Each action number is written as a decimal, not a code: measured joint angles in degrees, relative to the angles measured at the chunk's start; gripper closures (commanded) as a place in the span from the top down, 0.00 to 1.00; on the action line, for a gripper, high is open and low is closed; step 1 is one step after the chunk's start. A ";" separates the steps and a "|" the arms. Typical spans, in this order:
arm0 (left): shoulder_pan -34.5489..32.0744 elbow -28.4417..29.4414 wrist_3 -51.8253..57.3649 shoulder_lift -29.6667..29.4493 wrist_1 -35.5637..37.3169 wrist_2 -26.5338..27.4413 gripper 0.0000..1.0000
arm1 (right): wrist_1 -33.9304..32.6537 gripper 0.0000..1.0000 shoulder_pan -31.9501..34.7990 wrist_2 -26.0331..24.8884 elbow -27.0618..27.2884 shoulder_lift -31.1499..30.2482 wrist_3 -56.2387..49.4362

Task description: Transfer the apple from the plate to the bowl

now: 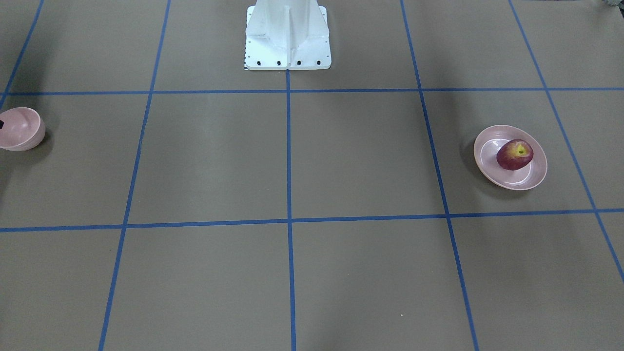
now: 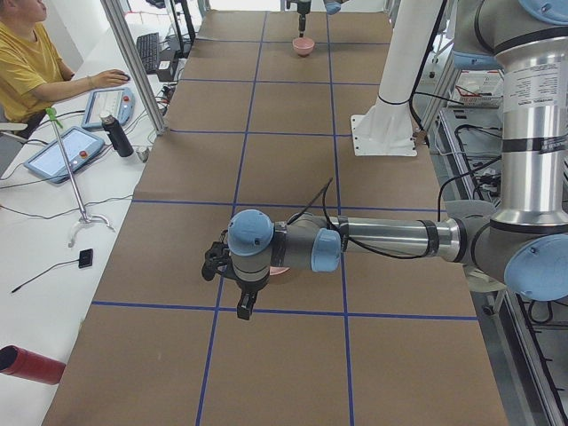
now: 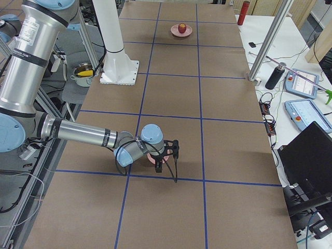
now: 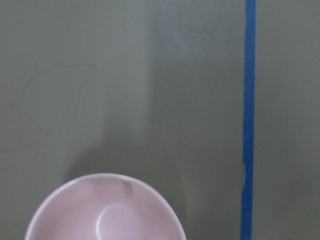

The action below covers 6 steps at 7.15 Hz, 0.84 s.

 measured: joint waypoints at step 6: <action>0.00 0.03 0.07 0.00 -0.07 0.00 0.98 | 5.86 0.00 -2.84 2.08 -2.09 0.40 4.45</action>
